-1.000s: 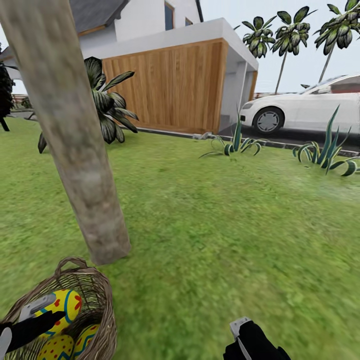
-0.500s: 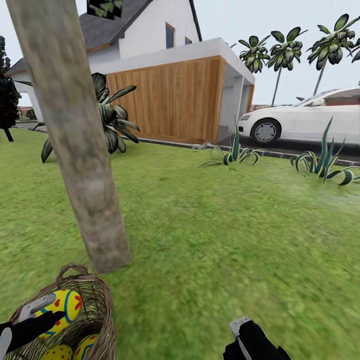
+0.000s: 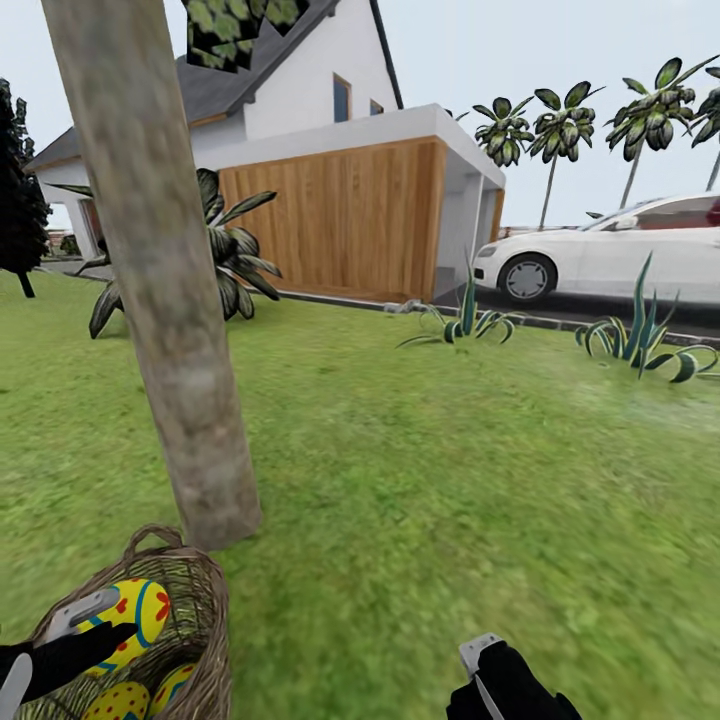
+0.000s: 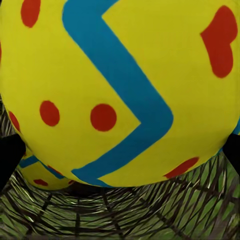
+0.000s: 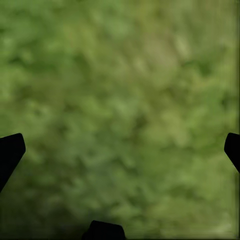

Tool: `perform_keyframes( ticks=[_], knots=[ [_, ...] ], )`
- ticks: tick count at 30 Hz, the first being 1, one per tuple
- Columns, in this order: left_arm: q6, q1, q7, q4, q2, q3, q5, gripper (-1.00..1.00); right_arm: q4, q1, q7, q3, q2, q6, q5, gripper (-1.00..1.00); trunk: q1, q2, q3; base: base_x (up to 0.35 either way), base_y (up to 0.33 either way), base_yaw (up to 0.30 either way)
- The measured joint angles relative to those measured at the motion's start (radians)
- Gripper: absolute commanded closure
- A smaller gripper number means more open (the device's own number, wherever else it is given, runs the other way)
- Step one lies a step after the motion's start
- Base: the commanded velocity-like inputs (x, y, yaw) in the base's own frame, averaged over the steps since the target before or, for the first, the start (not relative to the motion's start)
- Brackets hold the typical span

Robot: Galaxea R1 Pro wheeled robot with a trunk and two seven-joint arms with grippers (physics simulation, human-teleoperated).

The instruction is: Take the three Easter eggs out of the wicker basket on the lawn in the garden, then place them on the lawn next to a single tree (choose any tree) so that all three eggs are next to the same tree and none are left in the basket.

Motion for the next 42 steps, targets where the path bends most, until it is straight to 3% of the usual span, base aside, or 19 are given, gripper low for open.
perform_keyframes(
  ticks=[8,42],
  knots=[
    [0.000,0.000,-0.001,0.000,0.001,0.000,0.001,1.00,0.000,0.000,-0.001,0.000,0.000,0.000,0.000,-1.00,-0.031,0.056,0.025,0.000,0.000,0.215],
    [0.000,0.000,0.000,0.001,0.000,0.000,0.000,1.00,-0.021,0.000,0.001,-0.005,-0.002,0.001,-0.003,-1.00,-0.161,0.294,0.132,0.000,0.000,0.001]
  ],
)
